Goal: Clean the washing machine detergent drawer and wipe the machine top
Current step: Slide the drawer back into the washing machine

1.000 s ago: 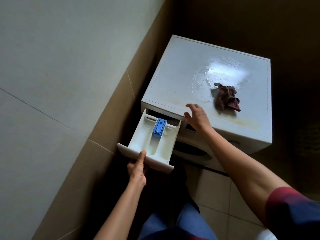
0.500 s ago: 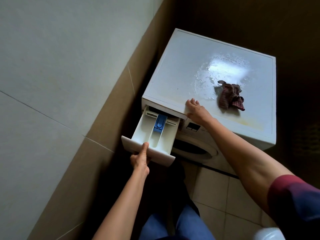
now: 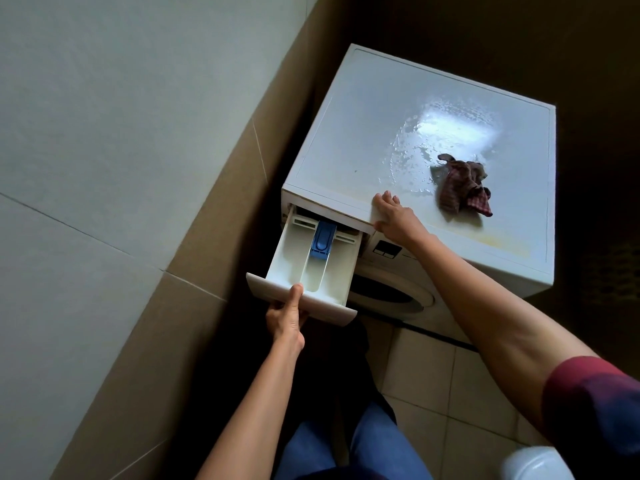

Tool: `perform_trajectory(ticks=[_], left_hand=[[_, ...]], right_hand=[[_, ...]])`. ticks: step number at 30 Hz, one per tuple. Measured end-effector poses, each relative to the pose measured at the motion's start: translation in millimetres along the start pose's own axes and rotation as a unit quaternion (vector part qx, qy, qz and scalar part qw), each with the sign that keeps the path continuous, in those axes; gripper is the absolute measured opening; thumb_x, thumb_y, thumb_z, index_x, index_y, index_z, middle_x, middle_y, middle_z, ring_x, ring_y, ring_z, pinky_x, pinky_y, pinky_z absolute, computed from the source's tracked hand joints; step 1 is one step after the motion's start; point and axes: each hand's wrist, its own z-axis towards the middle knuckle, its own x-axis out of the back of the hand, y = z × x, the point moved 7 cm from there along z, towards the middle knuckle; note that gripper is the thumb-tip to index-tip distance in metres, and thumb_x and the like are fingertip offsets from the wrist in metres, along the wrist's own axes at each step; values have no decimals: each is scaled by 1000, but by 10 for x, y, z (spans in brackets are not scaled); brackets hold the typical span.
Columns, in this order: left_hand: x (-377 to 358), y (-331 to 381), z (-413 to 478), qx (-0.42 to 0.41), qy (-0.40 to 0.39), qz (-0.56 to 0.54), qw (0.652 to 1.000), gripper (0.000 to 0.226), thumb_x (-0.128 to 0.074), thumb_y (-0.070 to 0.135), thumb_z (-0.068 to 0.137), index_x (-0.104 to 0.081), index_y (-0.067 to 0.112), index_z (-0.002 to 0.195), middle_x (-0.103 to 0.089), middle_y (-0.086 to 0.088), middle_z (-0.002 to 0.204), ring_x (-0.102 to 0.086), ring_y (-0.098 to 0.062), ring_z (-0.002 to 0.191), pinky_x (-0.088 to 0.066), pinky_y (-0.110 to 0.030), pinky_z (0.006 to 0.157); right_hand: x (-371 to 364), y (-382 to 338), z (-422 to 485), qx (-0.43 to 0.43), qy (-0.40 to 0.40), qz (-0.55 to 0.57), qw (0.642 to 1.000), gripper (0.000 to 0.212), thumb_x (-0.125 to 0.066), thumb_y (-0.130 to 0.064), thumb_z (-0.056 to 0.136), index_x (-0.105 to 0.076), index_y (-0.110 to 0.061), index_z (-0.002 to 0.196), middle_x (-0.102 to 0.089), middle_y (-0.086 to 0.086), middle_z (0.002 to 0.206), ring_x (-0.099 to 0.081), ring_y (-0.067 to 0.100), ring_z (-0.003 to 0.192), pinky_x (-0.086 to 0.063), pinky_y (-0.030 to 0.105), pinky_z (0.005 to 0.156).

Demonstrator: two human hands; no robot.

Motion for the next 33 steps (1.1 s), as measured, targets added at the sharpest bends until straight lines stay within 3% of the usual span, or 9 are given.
perform_trajectory(ticks=[3, 8, 13, 18, 24, 33], left_hand=[[7, -6, 36, -3, -5, 9, 1000, 51, -85, 25, 67, -59, 8, 108, -66, -10, 104, -62, -18, 87, -52, -45, 94], [34, 12, 44, -15, -6, 19, 1000, 48, -86, 25, 67, -60, 10, 106, -66, -10, 106, -62, -26, 102, -50, -48, 98], [39, 49, 33, -18, -12, 21, 1000, 56, -86, 26, 66, -59, 8, 112, -66, -6, 99, -62, -21, 93, -53, -42, 91], [42, 217, 150, -30, -11, 50, 998, 49, -86, 31, 65, -61, 14, 102, -66, -8, 104, -60, -28, 107, -49, -49, 98], [-224, 276, 171, -12, -21, 37, 999, 45, -85, 27, 67, -58, 9, 99, -65, -14, 112, -62, -26, 97, -54, -50, 90], [-776, 430, 200, -3, -48, 4, 999, 68, -87, 36, 63, -52, 6, 113, -59, -7, 109, -56, -22, 99, -51, -46, 97]], right_hand=[[-1, 9, -5, 1, 0, 11, 1000, 69, -59, -14, 92, -22, -13, 150, -9, 16, 159, -12, 33, 146, -22, 44, 116], [6, 18, -10, -2, 4, 21, 1000, 70, -60, -16, 92, -23, -15, 150, -10, 14, 159, -12, 32, 146, -21, 43, 117], [13, 13, -12, -3, 1, 27, 1000, 70, -60, -16, 91, -23, -15, 150, -9, 14, 159, -12, 32, 146, -20, 42, 117], [15, 15, -23, -5, 1, 36, 999, 70, -60, -14, 91, -23, -15, 150, -9, 14, 159, -12, 31, 147, -20, 40, 116], [31, -5, -49, -1, 3, 43, 999, 68, -61, -12, 90, -26, -13, 149, -11, 14, 159, -12, 31, 146, -22, 43, 115], [50, -6, -52, 2, -6, 37, 999, 68, -58, -13, 92, -24, -15, 150, -10, 13, 160, -12, 31, 147, -21, 40, 116]])
